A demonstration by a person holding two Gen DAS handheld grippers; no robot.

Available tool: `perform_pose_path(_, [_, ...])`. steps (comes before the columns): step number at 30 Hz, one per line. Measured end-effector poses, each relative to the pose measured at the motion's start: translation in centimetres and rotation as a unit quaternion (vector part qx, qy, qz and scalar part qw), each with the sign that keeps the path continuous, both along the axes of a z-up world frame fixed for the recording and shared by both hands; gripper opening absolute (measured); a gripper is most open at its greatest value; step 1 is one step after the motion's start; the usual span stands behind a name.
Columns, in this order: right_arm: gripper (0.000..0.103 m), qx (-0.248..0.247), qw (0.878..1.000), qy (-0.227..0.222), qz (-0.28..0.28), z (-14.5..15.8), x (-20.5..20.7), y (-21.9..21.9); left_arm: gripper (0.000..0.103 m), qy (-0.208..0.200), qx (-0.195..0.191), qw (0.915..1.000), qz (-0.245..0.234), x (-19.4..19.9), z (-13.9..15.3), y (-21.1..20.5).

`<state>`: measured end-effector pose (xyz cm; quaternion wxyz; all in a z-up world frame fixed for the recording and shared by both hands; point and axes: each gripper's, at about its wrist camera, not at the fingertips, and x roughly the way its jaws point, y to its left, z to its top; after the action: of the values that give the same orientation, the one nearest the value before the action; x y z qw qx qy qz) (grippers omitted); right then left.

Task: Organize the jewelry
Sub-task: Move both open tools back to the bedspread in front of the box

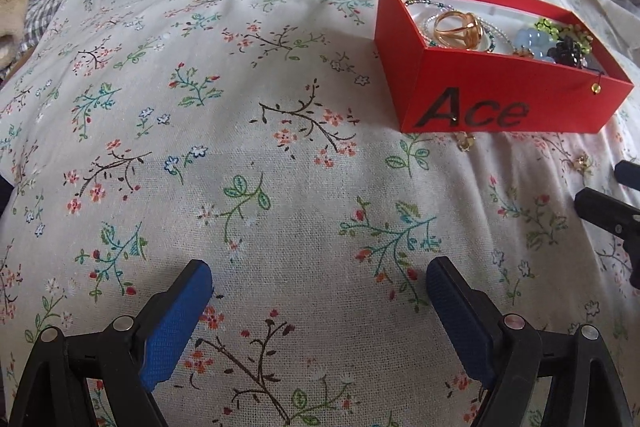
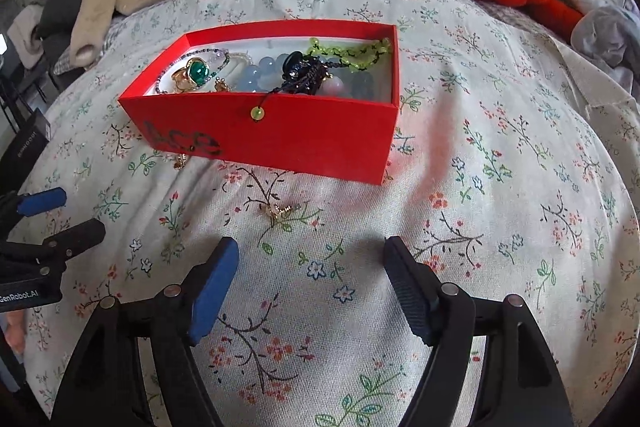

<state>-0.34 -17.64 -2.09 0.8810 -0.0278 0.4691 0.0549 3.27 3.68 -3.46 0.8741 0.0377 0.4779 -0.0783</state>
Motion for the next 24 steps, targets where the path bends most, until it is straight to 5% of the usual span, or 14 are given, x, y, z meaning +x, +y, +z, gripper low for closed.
perform_pose_path(4, [0.076, 0.0, 1.0, -0.012, 0.013, -0.1, 0.8, 0.3, 0.09, -0.01, 0.005, 0.9999, -0.001, -0.1, 0.3, -0.1])
perform_pose_path(9, [0.052, 0.008, 0.999, -0.016, 0.037, 0.0, 1.6, 0.7, 0.09, -0.018, 0.013, 0.9995, -0.021, -0.4, 0.5, -0.5])
perform_pose_path(20, [0.016, 0.021, 0.998, -0.013, 0.053, 0.1, 1.7, 1.1, 0.09, -0.003, -0.011, 0.9997, -0.023, 0.1, 0.4, -0.8])
perform_pose_path(24, [0.013, 0.021, 0.998, -0.008, 0.055, 0.3, 1.8, 1.2, 0.09, -0.001, -0.027, 0.9993, -0.028, 0.4, 0.3, -1.2])
